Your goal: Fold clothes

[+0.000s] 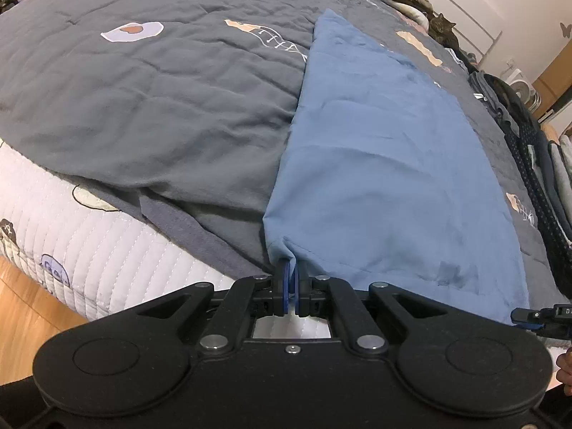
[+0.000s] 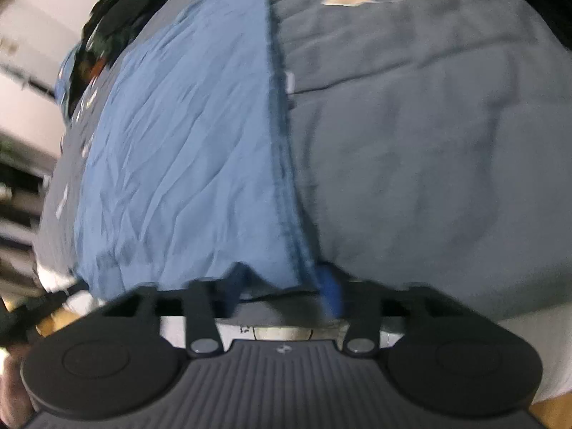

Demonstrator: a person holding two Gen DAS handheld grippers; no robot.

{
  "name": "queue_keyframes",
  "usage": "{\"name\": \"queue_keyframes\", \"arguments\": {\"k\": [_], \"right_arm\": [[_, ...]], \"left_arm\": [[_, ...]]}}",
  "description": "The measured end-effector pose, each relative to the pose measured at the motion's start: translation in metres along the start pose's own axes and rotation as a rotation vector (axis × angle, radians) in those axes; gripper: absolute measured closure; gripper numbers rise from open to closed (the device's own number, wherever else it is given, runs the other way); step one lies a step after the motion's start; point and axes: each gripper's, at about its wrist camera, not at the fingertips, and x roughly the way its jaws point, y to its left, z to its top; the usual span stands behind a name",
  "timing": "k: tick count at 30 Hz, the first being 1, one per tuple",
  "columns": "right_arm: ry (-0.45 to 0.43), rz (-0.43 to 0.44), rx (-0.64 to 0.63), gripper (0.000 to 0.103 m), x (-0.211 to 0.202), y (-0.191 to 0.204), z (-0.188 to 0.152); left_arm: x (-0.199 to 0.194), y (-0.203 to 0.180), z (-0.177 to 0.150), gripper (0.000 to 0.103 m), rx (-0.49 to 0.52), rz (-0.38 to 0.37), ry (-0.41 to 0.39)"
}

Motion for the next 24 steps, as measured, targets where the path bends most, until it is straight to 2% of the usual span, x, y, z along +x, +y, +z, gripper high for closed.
{"name": "queue_keyframes", "arguments": {"k": [1, 10, 15, 20, 24], "right_arm": [[-0.005, 0.032, 0.025, 0.095, -0.003, -0.003, 0.001], [-0.146, 0.324, 0.173, 0.097, -0.036, -0.005, -0.005], [-0.186, 0.446, 0.269, 0.097, -0.042, -0.005, 0.003], [-0.224, 0.533, 0.314, 0.097, -0.048, 0.005, 0.017], [-0.255, 0.566, 0.342, 0.097, -0.044, 0.014, 0.048]], "left_arm": [[-0.001, 0.001, 0.000, 0.100, -0.003, -0.001, 0.002], [-0.024, 0.008, 0.009, 0.100, -0.082, -0.081, -0.028], [-0.034, 0.006, 0.020, 0.100, -0.123, -0.147, -0.049], [-0.039, -0.001, 0.055, 0.100, -0.142, -0.222, -0.077], [-0.039, -0.011, 0.095, 0.100, -0.126, -0.260, -0.106]]}}
